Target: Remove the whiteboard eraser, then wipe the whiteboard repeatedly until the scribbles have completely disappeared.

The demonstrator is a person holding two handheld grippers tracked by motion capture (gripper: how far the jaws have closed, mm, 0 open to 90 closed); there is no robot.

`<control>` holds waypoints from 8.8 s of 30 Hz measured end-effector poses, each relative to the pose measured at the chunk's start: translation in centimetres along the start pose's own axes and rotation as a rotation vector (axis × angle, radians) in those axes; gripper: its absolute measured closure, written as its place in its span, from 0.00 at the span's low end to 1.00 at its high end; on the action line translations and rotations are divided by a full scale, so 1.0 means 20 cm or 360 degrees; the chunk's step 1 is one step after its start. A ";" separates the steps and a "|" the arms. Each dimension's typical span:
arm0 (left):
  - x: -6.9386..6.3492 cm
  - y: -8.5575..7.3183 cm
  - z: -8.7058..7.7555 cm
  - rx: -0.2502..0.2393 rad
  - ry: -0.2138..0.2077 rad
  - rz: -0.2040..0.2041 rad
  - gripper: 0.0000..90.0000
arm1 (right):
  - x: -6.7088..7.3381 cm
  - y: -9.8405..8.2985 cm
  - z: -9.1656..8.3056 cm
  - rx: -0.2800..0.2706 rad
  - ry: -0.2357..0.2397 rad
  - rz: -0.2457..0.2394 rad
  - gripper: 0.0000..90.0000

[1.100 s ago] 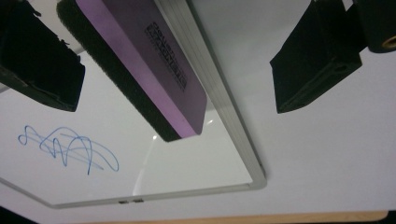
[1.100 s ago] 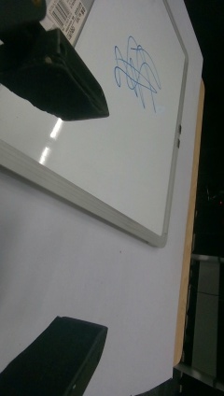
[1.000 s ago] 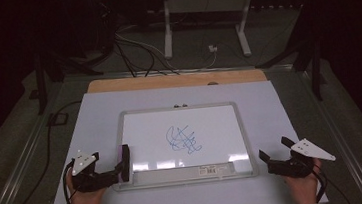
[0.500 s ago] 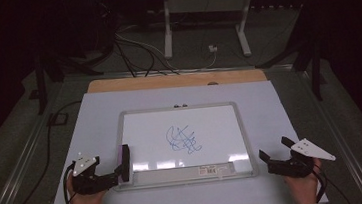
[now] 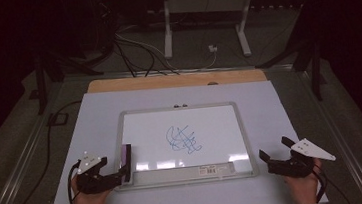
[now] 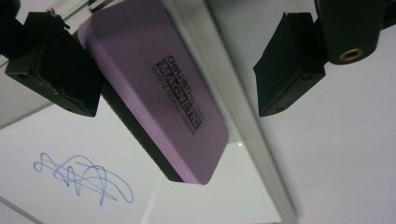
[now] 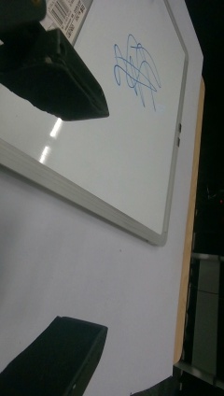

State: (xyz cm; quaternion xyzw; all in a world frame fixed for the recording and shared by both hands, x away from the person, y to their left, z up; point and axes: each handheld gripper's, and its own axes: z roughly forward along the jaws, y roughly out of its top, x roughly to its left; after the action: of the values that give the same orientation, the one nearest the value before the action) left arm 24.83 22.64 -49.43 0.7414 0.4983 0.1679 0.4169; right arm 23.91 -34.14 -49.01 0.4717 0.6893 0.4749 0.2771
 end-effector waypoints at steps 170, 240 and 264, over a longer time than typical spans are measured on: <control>-0.25 0.46 0.68 0.0127 -0.0057 0.0216 0.22 | -0.02 0.00 0.00 -0.0008 0.0004 0.0014 0.00; -0.26 0.50 0.80 0.0262 0.0123 0.0209 0.47 | -0.02 0.00 0.00 -0.0011 0.0008 0.0017 0.00; -0.28 0.53 0.83 0.0302 0.0136 0.0185 0.47 | -0.02 0.00 0.00 -0.0012 0.0006 0.0018 0.00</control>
State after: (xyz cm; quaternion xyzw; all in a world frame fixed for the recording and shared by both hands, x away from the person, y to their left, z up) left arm 39.67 8.63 -50.01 0.7974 0.4854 0.1752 0.3129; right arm 23.99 -34.53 -49.02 0.4738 0.6853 0.4799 0.2748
